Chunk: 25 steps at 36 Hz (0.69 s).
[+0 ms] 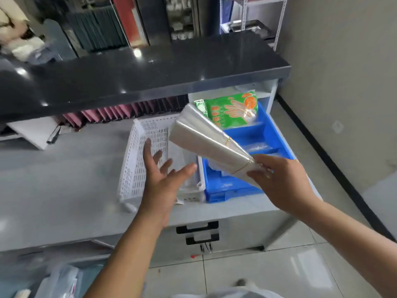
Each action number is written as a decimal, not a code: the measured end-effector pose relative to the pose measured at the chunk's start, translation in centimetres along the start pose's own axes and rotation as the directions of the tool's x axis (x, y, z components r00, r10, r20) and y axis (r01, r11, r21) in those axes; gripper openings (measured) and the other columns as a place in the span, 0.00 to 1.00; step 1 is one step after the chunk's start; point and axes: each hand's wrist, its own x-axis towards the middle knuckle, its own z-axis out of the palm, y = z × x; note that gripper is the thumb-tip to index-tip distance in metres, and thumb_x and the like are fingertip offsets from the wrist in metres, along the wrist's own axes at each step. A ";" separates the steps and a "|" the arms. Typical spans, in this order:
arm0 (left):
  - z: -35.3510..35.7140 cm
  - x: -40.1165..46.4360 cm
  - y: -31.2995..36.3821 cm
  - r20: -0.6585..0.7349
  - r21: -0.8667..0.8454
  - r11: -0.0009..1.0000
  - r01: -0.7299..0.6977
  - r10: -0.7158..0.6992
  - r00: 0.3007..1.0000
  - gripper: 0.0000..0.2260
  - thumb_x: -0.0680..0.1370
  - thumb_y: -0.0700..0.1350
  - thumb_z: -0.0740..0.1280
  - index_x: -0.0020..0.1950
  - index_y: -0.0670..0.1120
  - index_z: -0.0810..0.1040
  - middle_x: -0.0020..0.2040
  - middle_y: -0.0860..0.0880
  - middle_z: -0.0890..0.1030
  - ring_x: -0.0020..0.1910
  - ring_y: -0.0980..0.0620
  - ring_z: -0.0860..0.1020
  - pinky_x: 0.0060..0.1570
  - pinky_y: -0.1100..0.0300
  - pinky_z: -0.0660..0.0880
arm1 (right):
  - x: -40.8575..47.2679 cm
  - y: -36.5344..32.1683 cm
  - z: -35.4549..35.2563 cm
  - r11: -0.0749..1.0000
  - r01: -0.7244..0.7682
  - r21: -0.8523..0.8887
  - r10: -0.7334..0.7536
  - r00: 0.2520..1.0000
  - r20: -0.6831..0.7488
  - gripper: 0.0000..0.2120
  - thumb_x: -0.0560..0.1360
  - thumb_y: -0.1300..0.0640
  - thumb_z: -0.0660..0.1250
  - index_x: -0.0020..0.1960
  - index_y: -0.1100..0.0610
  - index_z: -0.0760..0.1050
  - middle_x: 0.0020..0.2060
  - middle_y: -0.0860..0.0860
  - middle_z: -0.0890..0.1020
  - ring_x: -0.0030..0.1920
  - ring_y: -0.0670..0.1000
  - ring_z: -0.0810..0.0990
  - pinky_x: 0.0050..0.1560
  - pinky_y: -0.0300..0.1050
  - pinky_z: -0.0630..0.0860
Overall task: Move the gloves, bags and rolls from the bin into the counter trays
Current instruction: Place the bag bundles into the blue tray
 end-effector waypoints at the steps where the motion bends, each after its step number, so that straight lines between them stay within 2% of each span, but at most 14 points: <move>1: 0.4 0.4 0.5 -0.014 0.165 0.978 -0.124 0.128 0.992 0.51 0.62 0.52 0.81 0.75 0.70 0.52 0.77 0.55 0.58 0.72 0.57 0.66 0.65 0.56 0.68 | 0.6 1.0 -0.7 0.999 0.027 -0.047 -0.027 1.000 -0.005 0.05 0.70 0.60 0.73 0.44 0.51 0.80 0.26 0.49 0.75 0.29 0.57 0.70 0.32 0.49 0.74; 2: 0.7 0.8 1.1 0.026 0.355 0.894 -0.272 0.281 0.959 0.52 0.64 0.50 0.81 0.76 0.68 0.50 0.78 0.55 0.55 0.74 0.56 0.62 0.69 0.54 0.65 | 1.1 1.8 -1.2 0.995 0.053 -0.086 -0.054 0.999 -0.007 0.06 0.70 0.61 0.73 0.44 0.52 0.80 0.26 0.50 0.76 0.30 0.60 0.73 0.32 0.50 0.75; 3: 1.0 1.4 1.8 0.122 0.539 0.735 -0.411 0.415 0.902 0.51 0.65 0.49 0.81 0.77 0.66 0.50 0.78 0.55 0.54 0.76 0.54 0.58 0.72 0.51 0.61 | 1.5 2.6 -1.7 0.989 0.083 -0.119 -0.084 0.996 -0.008 0.07 0.69 0.62 0.74 0.45 0.53 0.81 0.27 0.50 0.77 0.30 0.61 0.75 0.31 0.50 0.76; 5: 2.1 2.7 3.3 0.382 0.757 0.322 -0.569 0.489 0.785 0.50 0.66 0.51 0.80 0.77 0.64 0.51 0.79 0.53 0.52 0.78 0.49 0.52 0.75 0.47 0.52 | 2.2 4.1 -2.5 0.972 0.149 -0.180 -0.150 0.989 0.006 0.10 0.68 0.64 0.74 0.47 0.54 0.82 0.30 0.51 0.81 0.31 0.60 0.79 0.30 0.47 0.75; 6: 2.6 3.4 4.0 0.488 0.782 0.173 -0.599 0.428 0.760 0.50 0.66 0.53 0.80 0.77 0.65 0.50 0.80 0.53 0.52 0.79 0.49 0.49 0.76 0.48 0.47 | 2.6 4.7 -2.8 0.961 0.179 -0.212 -0.178 0.984 0.024 0.10 0.67 0.65 0.74 0.47 0.54 0.82 0.32 0.51 0.82 0.32 0.60 0.80 0.30 0.46 0.75; 7: 3.3 4.1 4.4 0.562 0.783 0.083 -0.616 0.332 0.758 0.50 0.67 0.55 0.78 0.77 0.66 0.47 0.80 0.53 0.50 0.79 0.51 0.46 0.76 0.49 0.41 | 3.0 5.2 -3.0 0.948 0.209 -0.239 -0.204 0.978 0.046 0.10 0.67 0.65 0.73 0.47 0.55 0.82 0.32 0.51 0.83 0.32 0.60 0.80 0.30 0.46 0.75; 9: 4.5 5.8 4.6 0.641 0.765 -0.046 -0.642 0.140 0.754 0.48 0.69 0.58 0.75 0.78 0.65 0.45 0.81 0.54 0.50 0.79 0.53 0.43 0.75 0.51 0.35 | 3.8 6.1 -3.2 0.926 0.265 -0.271 -0.255 0.964 0.071 0.11 0.67 0.66 0.73 0.48 0.56 0.83 0.31 0.52 0.83 0.32 0.60 0.81 0.28 0.47 0.76; 10: 5.1 6.7 4.5 0.660 0.751 -0.089 -0.654 0.069 0.748 0.45 0.70 0.59 0.74 0.78 0.64 0.49 0.80 0.54 0.54 0.79 0.53 0.46 0.75 0.51 0.35 | 4.1 6.5 -3.2 0.917 0.286 -0.279 -0.275 0.958 0.079 0.12 0.67 0.66 0.74 0.49 0.56 0.83 0.32 0.52 0.83 0.32 0.59 0.82 0.27 0.47 0.77; 12: 6.2 8.1 4.4 0.666 0.742 -0.085 -0.665 -0.030 0.746 0.36 0.71 0.57 0.73 0.76 0.61 0.61 0.75 0.54 0.67 0.76 0.52 0.58 0.75 0.52 0.41 | 4.8 7.1 -3.1 0.900 0.312 -0.305 -0.296 0.950 0.098 0.13 0.68 0.65 0.74 0.51 0.55 0.83 0.33 0.52 0.84 0.33 0.59 0.83 0.27 0.48 0.77; 13: 6.5 8.7 4.3 0.661 0.746 -0.058 -0.663 -0.048 0.749 0.30 0.72 0.56 0.73 0.72 0.61 0.68 0.68 0.55 0.74 0.72 0.51 0.65 0.74 0.53 0.49 | 5.1 7.4 -3.0 0.894 0.313 -0.321 -0.294 0.950 0.107 0.12 0.69 0.64 0.73 0.51 0.54 0.83 0.34 0.52 0.84 0.34 0.59 0.82 0.27 0.48 0.77; 14: 6.7 9.2 4.2 0.654 0.755 -0.023 -0.655 -0.048 0.755 0.24 0.73 0.55 0.72 0.68 0.61 0.72 0.60 0.56 0.78 0.66 0.50 0.70 0.67 0.54 0.59 | 5.5 7.7 -2.9 0.890 0.309 -0.335 -0.287 0.951 0.114 0.11 0.69 0.64 0.73 0.50 0.54 0.83 0.34 0.51 0.84 0.34 0.59 0.82 0.27 0.48 0.77; 16: 6.8 10.2 3.6 0.640 0.768 0.046 -0.638 -0.016 0.769 0.17 0.73 0.54 0.72 0.61 0.62 0.75 0.49 0.58 0.79 0.55 0.49 0.73 0.49 0.57 0.65 | 6.3 8.3 -2.7 0.882 0.302 -0.363 -0.275 0.953 0.126 0.11 0.70 0.63 0.73 0.50 0.53 0.82 0.34 0.50 0.83 0.34 0.59 0.81 0.26 0.47 0.76; 20: 7.0 12.7 1.7 0.600 0.789 0.164 -0.593 0.005 0.800 0.13 0.73 0.50 0.72 0.56 0.60 0.79 0.46 0.56 0.83 0.46 0.50 0.79 0.43 0.57 0.74 | 8.8 9.2 -2.2 0.866 0.268 -0.423 -0.196 0.959 0.205 0.11 0.73 0.60 0.68 0.54 0.49 0.81 0.39 0.49 0.84 0.38 0.60 0.81 0.30 0.46 0.74; 25: 8.3 17.0 -0.9 0.546 0.796 0.286 -0.533 0.039 0.837 0.12 0.75 0.46 0.71 0.57 0.57 0.80 0.49 0.52 0.85 0.48 0.46 0.81 0.43 0.57 0.74 | 13.8 10.5 -0.4 0.871 0.189 -0.453 -0.080 0.965 0.249 0.12 0.76 0.59 0.62 0.56 0.49 0.78 0.59 0.49 0.77 0.43 0.62 0.81 0.36 0.46 0.72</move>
